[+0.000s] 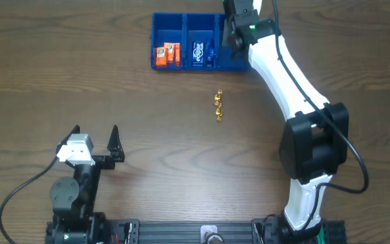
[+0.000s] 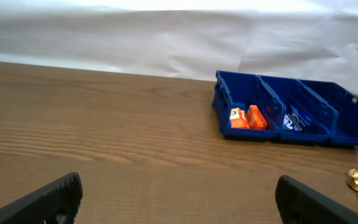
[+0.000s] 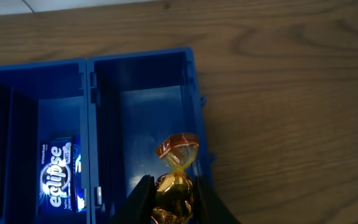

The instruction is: Sort Candies Into Trays

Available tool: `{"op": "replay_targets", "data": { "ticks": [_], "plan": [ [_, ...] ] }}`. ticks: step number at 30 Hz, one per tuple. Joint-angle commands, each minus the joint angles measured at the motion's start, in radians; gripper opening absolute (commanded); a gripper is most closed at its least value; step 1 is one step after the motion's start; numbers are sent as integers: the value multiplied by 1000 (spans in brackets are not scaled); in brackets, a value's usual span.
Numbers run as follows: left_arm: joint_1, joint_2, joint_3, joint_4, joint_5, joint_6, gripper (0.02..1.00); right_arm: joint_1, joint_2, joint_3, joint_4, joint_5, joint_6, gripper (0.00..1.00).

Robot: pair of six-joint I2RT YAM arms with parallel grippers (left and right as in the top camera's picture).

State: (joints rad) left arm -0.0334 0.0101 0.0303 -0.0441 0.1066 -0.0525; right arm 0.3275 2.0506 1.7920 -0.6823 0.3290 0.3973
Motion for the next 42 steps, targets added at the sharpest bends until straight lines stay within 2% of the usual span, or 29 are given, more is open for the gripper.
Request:
{"op": "replay_targets", "data": {
  "ticks": [1,12,15,17,18,19,20,21,29,35,39,42],
  "plan": [
    [4,-6,-26,-23,20,-7,998,5,29,0,27,-21,-37,38],
    [4,-6,-26,-23,20,-7,998,27,37,0,43,-17,-59,53],
    [4,-6,-26,-23,20,-7,998,27,37,0,44,-17,-59,93],
    [4,-6,-26,-23,20,-7,998,27,37,0,43,-17,-59,215],
    [4,-6,-26,-23,20,-7,998,27,37,0,43,-17,-59,318],
    [4,-6,-26,-23,20,-7,998,27,37,0,43,-17,-59,667],
    [4,-6,-26,-23,20,-7,998,27,37,0,43,-17,-59,895],
    [4,-6,-26,-23,20,-7,998,27,37,0,43,-17,-59,1000],
    [4,-6,-26,-23,20,-7,998,39,37,0,25,-16,-63,1000],
    [4,-6,-26,-23,20,-7,998,86,-24,0,-102,-16,-53,1000],
    [4,-6,-26,-23,20,-7,998,136,-90,0,-235,-42,31,1000],
    [4,-6,-26,-23,20,-7,996,169,-106,-4,-359,-97,90,1000]
  ]
}}
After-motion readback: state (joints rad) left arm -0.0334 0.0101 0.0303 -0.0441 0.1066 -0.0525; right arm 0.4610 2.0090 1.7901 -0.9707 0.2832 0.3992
